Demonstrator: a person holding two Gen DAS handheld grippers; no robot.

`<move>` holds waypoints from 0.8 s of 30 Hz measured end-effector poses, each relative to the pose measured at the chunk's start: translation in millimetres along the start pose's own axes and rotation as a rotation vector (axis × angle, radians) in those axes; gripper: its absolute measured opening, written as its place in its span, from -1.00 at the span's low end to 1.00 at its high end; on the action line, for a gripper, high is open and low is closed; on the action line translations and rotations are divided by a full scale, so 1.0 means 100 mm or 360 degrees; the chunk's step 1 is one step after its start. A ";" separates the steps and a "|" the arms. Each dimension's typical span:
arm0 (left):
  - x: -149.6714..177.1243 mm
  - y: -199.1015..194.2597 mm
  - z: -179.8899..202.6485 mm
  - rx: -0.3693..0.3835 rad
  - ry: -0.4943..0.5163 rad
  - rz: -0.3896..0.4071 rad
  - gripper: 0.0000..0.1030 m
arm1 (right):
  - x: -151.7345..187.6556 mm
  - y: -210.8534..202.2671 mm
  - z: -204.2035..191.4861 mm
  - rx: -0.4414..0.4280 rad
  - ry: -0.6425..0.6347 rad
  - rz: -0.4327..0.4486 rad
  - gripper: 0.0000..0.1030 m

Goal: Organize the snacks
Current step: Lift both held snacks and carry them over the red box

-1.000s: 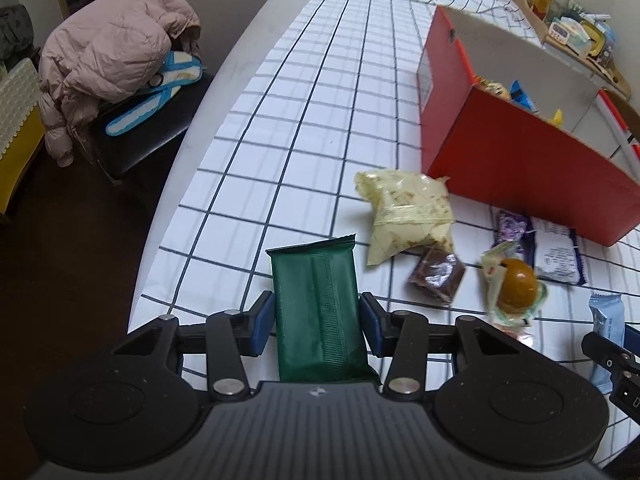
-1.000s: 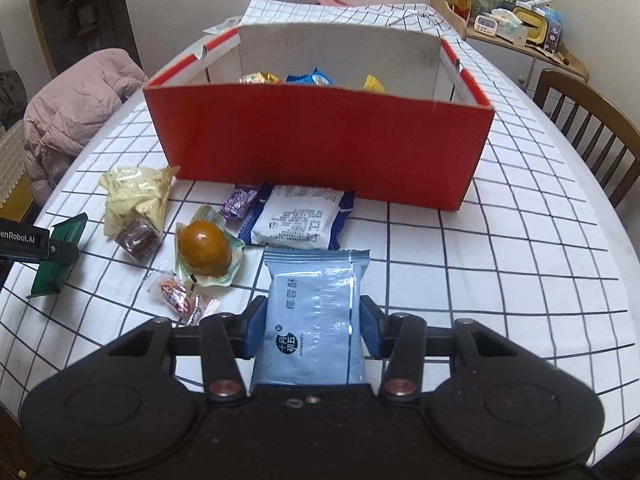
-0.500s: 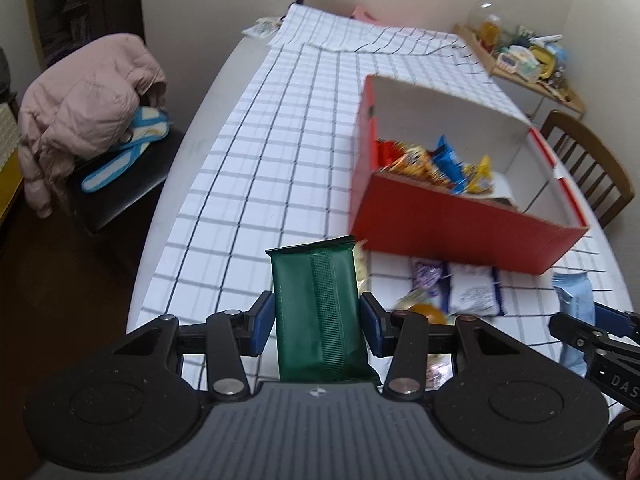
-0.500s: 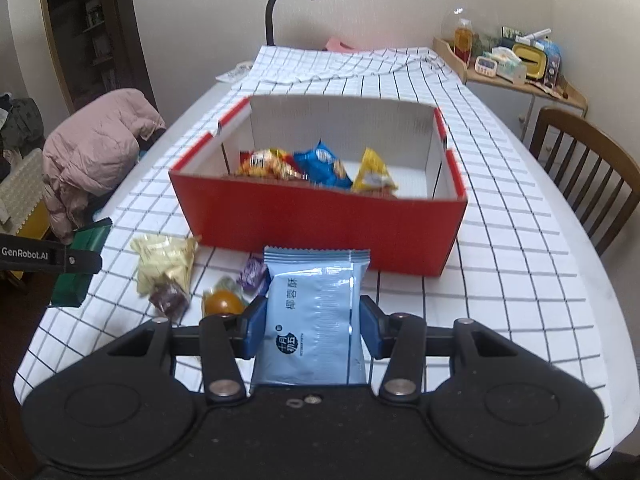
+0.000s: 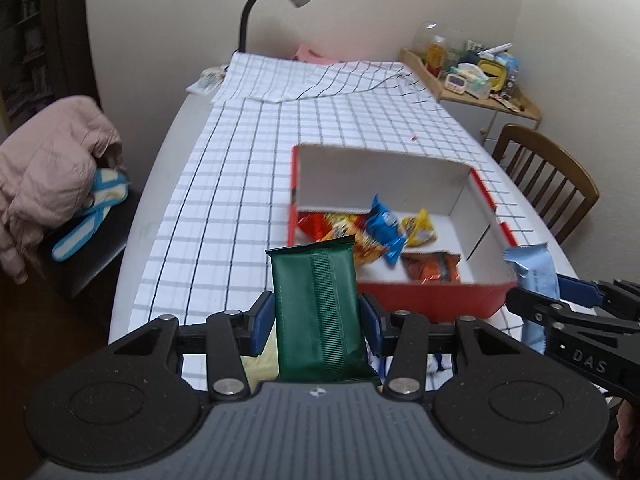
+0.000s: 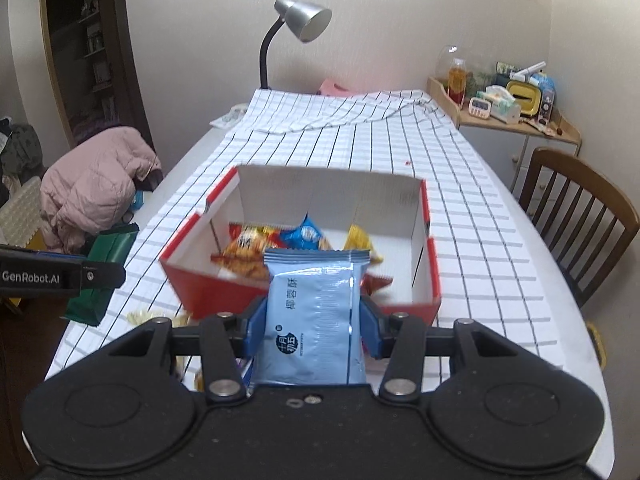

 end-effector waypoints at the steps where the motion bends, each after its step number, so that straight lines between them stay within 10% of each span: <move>1: -0.05 0.01 0.03 -0.0001 0.0011 0.0006 -0.12 | -0.05 0.01 0.02 0.0006 -0.0004 0.0009 -0.09; 24: -0.80 0.81 0.34 -0.0064 0.0105 -0.0100 -0.12 | -0.61 0.83 0.38 0.0027 -0.0014 -0.0140 -0.09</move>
Point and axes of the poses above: each gripper's, at about its wrist camera, not at the fingertips, and y roughly the way its jaws point, z to its right, x to its underside, the point moved 8 cm from there along y, roughly the way its jaws point, and after that the axes turned 6 degrees about -z, right-handed, at the moved point
